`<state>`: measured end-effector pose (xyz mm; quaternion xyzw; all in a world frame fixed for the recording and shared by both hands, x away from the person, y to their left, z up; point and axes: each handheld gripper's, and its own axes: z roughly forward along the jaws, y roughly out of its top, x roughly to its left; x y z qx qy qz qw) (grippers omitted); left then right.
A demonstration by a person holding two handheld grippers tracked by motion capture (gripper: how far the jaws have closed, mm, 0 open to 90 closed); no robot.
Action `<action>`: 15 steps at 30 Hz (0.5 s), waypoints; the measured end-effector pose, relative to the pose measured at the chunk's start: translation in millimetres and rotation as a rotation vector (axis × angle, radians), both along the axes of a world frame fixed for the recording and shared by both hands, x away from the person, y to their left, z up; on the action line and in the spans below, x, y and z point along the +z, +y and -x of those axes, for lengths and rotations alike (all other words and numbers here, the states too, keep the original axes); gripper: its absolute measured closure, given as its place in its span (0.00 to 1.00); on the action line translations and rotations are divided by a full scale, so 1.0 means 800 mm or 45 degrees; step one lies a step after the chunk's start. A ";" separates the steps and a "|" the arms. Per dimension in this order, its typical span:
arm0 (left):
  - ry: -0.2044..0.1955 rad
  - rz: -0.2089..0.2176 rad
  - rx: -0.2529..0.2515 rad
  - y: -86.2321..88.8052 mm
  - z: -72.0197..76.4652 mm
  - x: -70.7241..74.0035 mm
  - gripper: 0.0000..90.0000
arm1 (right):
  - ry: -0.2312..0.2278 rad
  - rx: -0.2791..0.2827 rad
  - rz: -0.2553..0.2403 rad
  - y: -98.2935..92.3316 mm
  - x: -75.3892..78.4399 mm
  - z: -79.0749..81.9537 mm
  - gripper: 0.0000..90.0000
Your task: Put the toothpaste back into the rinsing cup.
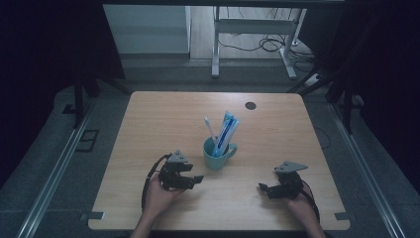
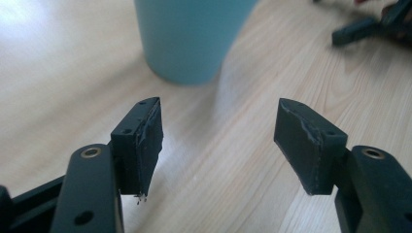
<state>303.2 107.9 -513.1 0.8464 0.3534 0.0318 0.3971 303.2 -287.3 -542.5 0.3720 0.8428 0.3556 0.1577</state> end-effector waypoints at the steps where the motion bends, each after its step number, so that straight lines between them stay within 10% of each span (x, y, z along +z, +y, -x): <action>1: 0.015 -0.016 -0.006 -0.002 0.002 -0.008 0.39 | 0.001 -0.001 0.000 0.000 0.000 0.000 0.09; 3: 0.035 -0.028 -0.034 -0.005 0.006 -0.027 0.40 | -0.001 -0.002 -0.004 0.000 0.000 0.000 0.10; 7: 0.064 0.163 -0.092 0.005 0.018 -0.040 0.49 | -0.007 -0.006 -0.016 -0.001 0.000 0.002 0.15; 15: 0.009 0.106 -0.089 0.001 0.028 -0.038 0.45 | -0.012 -0.011 -0.015 0.000 0.000 0.003 0.16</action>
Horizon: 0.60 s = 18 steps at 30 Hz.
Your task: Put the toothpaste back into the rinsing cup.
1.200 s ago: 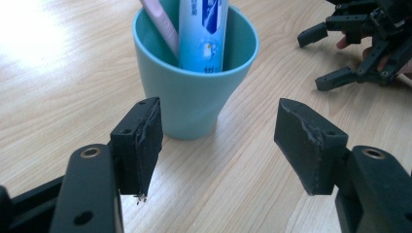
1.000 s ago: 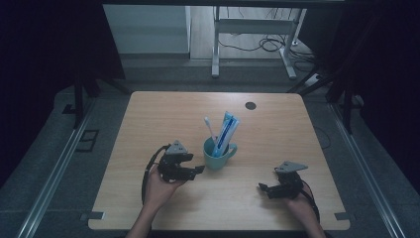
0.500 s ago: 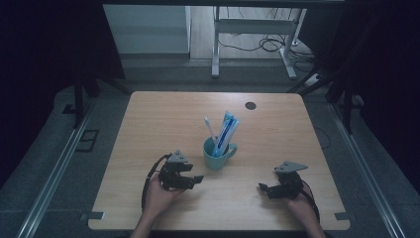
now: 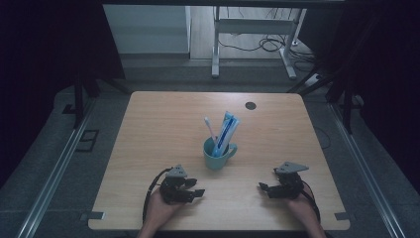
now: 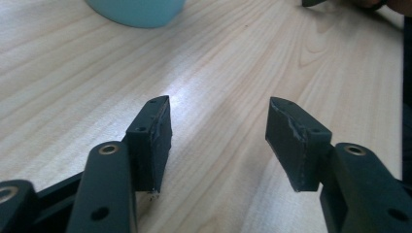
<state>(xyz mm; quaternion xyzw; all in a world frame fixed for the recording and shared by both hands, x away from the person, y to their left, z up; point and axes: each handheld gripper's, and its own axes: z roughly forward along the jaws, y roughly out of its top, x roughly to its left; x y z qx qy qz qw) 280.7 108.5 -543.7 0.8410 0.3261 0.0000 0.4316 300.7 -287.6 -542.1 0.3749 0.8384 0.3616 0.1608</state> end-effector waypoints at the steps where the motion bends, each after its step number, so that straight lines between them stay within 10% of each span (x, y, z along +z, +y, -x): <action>1: -0.035 -0.038 -0.003 -0.004 0.004 0.001 0.44 | 0.000 0.001 0.001 0.000 0.000 0.000 0.16; 6: -0.225 -0.269 -0.010 -0.024 0.018 0.002 0.33 | 0.000 0.002 0.002 0.000 0.000 0.000 0.16; 11: -0.180 -0.300 0.081 -0.024 0.010 0.001 0.13 | -0.001 0.002 0.002 0.000 0.000 0.000 0.16; 18: -0.175 -0.306 0.135 -0.023 0.009 0.000 0.11 | -0.002 0.002 0.001 0.000 0.000 0.000 0.16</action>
